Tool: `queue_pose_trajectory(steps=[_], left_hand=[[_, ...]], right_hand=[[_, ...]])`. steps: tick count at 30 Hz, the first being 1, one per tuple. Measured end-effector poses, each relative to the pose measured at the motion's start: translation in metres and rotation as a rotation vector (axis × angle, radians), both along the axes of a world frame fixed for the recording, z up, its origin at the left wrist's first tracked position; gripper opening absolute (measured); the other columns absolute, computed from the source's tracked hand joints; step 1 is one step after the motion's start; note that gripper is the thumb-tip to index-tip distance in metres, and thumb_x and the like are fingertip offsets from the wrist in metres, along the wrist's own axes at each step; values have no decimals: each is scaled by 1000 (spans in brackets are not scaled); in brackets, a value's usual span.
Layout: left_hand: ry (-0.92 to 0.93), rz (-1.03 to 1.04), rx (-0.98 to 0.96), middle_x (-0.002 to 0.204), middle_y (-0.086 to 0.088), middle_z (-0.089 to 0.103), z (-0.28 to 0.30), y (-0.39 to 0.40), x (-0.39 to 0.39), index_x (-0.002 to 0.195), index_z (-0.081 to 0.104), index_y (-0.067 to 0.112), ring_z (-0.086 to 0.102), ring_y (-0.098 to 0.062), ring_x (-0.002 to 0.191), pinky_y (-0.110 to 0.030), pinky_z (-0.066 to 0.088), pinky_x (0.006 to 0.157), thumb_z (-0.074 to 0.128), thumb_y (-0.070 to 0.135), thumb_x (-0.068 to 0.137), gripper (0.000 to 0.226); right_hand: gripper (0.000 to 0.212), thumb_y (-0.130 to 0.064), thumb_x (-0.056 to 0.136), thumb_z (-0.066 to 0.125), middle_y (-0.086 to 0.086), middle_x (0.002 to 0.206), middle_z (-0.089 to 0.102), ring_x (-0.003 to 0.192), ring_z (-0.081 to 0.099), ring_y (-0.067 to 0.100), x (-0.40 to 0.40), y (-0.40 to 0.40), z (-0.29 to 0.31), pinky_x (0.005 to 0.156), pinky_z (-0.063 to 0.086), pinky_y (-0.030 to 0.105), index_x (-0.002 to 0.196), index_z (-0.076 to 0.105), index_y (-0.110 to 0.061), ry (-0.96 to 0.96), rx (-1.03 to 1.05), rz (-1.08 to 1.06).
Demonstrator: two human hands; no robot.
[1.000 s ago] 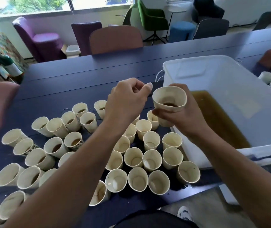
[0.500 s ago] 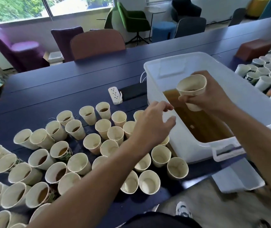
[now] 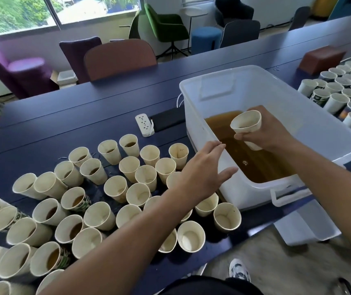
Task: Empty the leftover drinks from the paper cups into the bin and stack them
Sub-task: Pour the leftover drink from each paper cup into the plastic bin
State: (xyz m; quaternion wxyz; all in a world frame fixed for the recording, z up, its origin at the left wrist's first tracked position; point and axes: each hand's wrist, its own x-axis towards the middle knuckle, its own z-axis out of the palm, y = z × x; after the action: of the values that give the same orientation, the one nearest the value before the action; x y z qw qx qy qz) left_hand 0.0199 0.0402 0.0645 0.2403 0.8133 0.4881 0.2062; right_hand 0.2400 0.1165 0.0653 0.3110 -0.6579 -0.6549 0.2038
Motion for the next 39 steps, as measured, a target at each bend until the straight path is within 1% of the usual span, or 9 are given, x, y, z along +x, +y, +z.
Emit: queue_pose_trajectory(steps=[8,14,16,18,21,24,26,29,39], left_hand=[[54,39,12,157,11,34,-3,0,1,155,38,19,38,-12,140,-34,44,106,56,55,97,71],[134,56,18,160,15,29,2,-5,1,157,32,25,41,-13,140,-36,49,99,49,60,99,70],[142,61,5,160,16,28,4,-5,2,157,32,26,44,-14,138,-35,50,96,50,60,99,70],[147,68,-7,160,17,28,6,-6,3,157,33,27,47,-14,136,-35,51,94,50,60,98,70],[151,80,-20,160,18,27,7,-7,4,157,32,28,48,-14,135,-34,51,95,51,60,98,70],[148,88,-34,160,18,27,7,-7,5,157,32,28,48,-13,136,-35,51,95,51,59,98,70],[139,90,-38,160,18,28,6,-7,5,157,33,28,49,-14,134,-36,51,96,52,59,98,70],[125,95,-49,159,19,29,5,-8,5,157,34,27,50,-14,133,-37,51,96,53,58,98,70],[121,102,-56,159,18,30,5,-8,5,156,35,27,50,-16,134,-38,53,95,54,58,97,69]], right_hand=[[68,-26,70,90,-3,111,56,99,52,18,-1,2,-6,79,38,29,125,49,-18,-24,-28,-17],[72,-30,72,89,-3,112,54,98,51,19,-1,2,-11,77,40,29,128,46,-20,-131,-41,4],[71,-32,71,89,0,114,58,100,54,22,0,2,-13,81,46,33,127,46,-23,-143,-53,-1],[71,-35,69,89,2,117,61,104,58,28,-1,1,-13,91,50,45,124,45,-27,-168,-66,-13],[67,-36,70,88,-3,112,59,106,59,31,-3,-1,-12,97,45,55,121,45,-29,-226,-85,-11],[64,-36,73,85,-4,109,56,107,59,32,-5,-3,-10,100,40,51,122,45,-28,-303,-101,-19],[63,-36,76,83,-1,110,57,106,59,32,-6,-3,-10,98,35,48,124,43,-27,-378,-104,-20],[59,-37,76,80,-4,101,54,104,60,32,-8,-4,-9,94,30,45,121,43,-29,-444,-107,-39],[53,-33,79,77,-4,95,51,86,47,21,-8,-6,-10,95,28,47,117,40,-30,-517,-81,-34]])
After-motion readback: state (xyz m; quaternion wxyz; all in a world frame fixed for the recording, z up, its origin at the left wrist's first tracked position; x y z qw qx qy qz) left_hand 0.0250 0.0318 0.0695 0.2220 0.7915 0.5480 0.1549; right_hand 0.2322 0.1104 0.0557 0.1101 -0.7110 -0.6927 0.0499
